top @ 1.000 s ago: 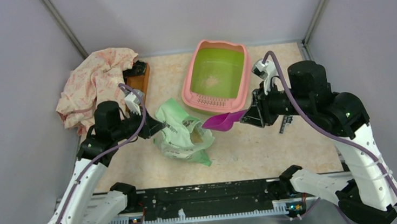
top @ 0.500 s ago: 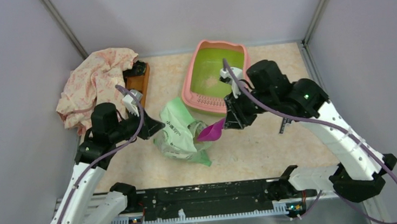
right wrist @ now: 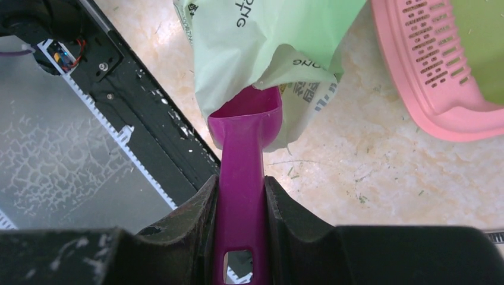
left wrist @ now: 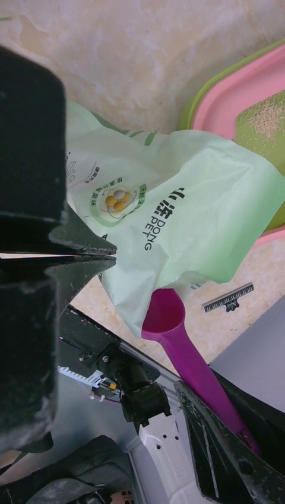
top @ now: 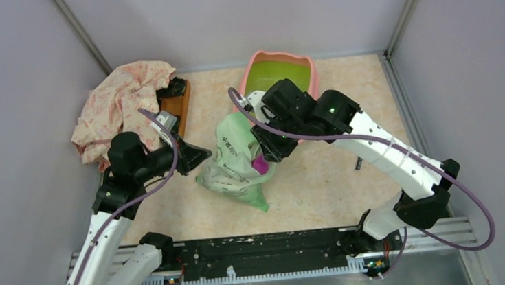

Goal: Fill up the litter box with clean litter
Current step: 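Scoop the cat litter from the cat litter bag.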

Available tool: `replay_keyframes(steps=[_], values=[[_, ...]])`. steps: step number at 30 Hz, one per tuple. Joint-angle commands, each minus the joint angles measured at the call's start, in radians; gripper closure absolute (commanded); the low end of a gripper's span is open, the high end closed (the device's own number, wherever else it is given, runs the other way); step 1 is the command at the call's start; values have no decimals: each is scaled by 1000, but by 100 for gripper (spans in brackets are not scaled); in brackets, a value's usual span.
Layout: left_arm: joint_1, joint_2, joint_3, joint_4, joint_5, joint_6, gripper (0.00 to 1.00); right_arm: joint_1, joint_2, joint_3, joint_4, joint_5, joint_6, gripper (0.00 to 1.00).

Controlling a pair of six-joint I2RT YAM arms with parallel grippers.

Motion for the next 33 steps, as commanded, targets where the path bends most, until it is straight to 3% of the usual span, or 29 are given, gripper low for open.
replay_keyframes(steps=[1,5,8,17,24,33], values=[[-2,-10,-15,35,18,1,100,53,12,58,10,15,2,100],[-2,-4,-8,-20,-44,25,93,81,-1,57,20,3,8,100],[-1,-7,-8,-45,-97,28,69,111,-10,58,21,0,17,100],[-2,38,36,-82,-133,38,28,222,-39,6,58,23,59,100],[-1,104,76,-126,-200,48,19,265,-64,-58,100,19,79,100],[-2,118,105,-131,-183,61,19,279,-88,-104,133,7,80,100]])
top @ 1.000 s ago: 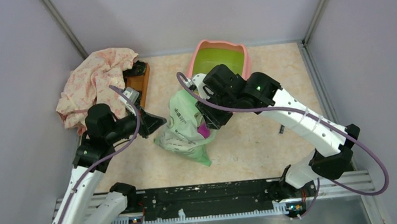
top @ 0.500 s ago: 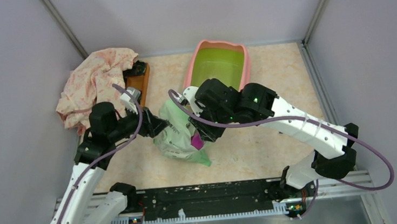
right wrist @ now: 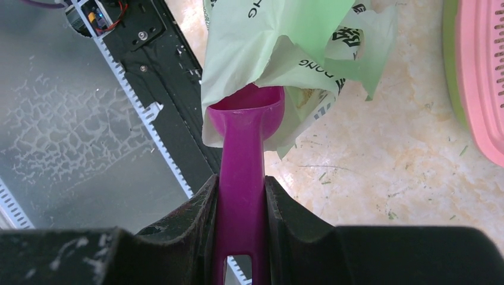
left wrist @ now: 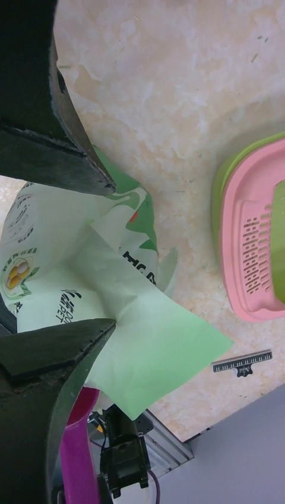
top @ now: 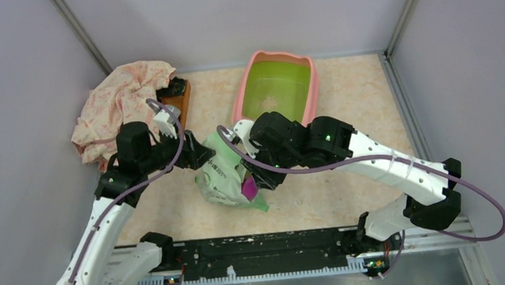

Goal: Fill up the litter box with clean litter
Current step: 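Scoop the cat litter from the cat litter bag.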

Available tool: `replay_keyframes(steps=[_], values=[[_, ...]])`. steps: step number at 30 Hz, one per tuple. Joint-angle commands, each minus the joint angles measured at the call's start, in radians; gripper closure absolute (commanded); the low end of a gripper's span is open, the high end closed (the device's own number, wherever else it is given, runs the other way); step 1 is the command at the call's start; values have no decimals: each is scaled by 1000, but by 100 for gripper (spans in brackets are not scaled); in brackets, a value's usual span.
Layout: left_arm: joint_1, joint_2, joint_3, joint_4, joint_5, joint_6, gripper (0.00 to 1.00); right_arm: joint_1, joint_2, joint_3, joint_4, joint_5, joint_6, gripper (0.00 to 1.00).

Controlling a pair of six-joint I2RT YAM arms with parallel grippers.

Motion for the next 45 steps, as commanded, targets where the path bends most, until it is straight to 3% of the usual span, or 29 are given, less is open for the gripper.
replay_keyframes(steps=[1,4,6,12,15,29,37,45], values=[[-1,10,30,20,13,13,19,23,-36,-3,64,-61,22,100],[-1,13,26,46,50,0,22,23,-41,-11,67,-64,19,100],[0,17,25,52,68,0,30,23,-40,-14,70,-64,16,100],[-2,45,17,49,124,8,79,23,-49,-21,76,-65,12,100],[-1,37,25,32,118,14,98,23,-52,-22,67,-57,6,100],[-1,-21,69,-19,-8,19,100,-75,-30,37,-45,-23,-43,100],[0,12,58,48,23,6,100,-101,137,232,-189,37,-90,100],[-1,40,65,71,51,14,100,-104,260,297,-189,37,-105,100]])
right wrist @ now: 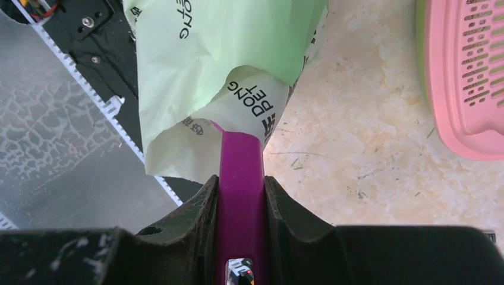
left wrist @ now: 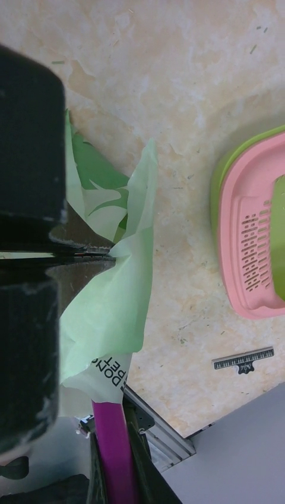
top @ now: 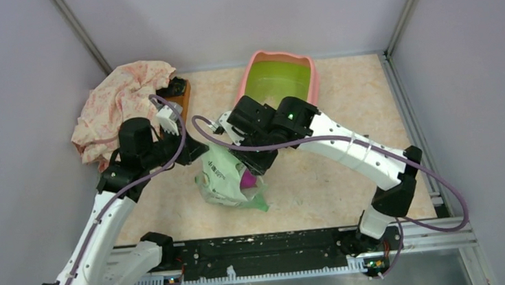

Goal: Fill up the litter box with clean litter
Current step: 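Scoop the cat litter from the cat litter bag.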

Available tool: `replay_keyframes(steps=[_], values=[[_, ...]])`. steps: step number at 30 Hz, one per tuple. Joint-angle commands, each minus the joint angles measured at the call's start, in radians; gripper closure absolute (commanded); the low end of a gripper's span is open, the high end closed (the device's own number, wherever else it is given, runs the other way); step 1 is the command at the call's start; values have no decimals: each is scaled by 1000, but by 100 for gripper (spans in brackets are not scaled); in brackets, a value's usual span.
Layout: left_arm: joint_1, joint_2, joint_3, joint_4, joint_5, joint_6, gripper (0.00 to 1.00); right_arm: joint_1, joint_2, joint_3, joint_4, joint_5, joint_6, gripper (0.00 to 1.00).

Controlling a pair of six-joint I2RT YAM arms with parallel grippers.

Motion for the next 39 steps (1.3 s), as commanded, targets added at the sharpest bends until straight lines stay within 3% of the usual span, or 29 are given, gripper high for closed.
replay_keyframes(steps=[1,16,30,39], values=[[-1,1,46,62,30,16,100,-8,25,52,-11,32,-21,100],[-1,1,26,88,36,19,100,9,215,54,67,9,-63,100],[-1,9,21,95,20,17,100,-13,2,-492,626,-10,46,100],[0,18,24,91,9,17,100,-12,-108,-699,906,-13,28,100]])
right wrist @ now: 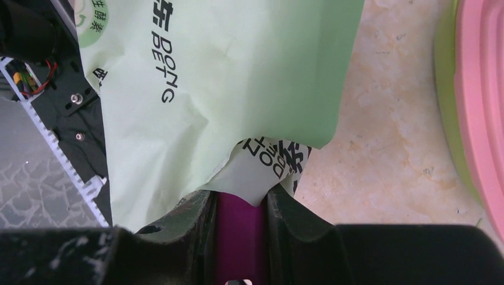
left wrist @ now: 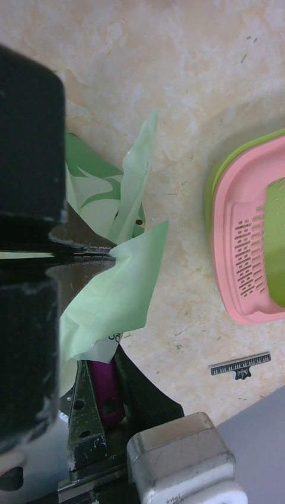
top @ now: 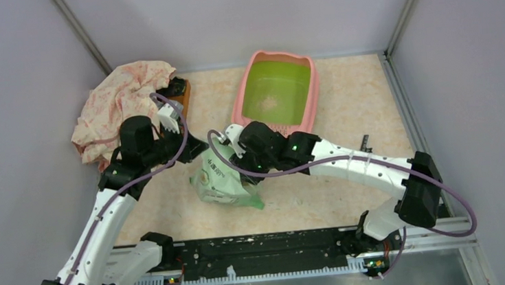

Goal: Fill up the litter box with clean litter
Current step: 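Scoop the cat litter from the cat litter bag.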

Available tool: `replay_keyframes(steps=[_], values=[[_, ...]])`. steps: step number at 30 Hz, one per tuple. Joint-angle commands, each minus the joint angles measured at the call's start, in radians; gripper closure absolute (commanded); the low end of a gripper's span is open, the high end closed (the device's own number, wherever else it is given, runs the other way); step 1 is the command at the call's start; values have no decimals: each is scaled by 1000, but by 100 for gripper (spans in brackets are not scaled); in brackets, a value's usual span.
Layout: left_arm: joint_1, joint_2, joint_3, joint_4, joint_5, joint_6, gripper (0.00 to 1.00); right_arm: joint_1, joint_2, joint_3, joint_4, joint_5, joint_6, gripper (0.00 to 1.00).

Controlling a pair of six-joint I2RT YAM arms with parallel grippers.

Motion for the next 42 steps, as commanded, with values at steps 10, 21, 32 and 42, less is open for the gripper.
replay_keyframes(steps=[10,21,32,42], values=[[0,5,27,53,-21,17,100,9,-116,-343,550,17,-9,100],[-1,2,40,26,-48,26,100,66,-381,-583,700,123,-48,100],[-1,4,56,-4,-68,38,100,100,-620,-786,785,216,-82,100],[-1,8,65,-14,-67,39,100,165,-794,-844,793,315,-145,100]])
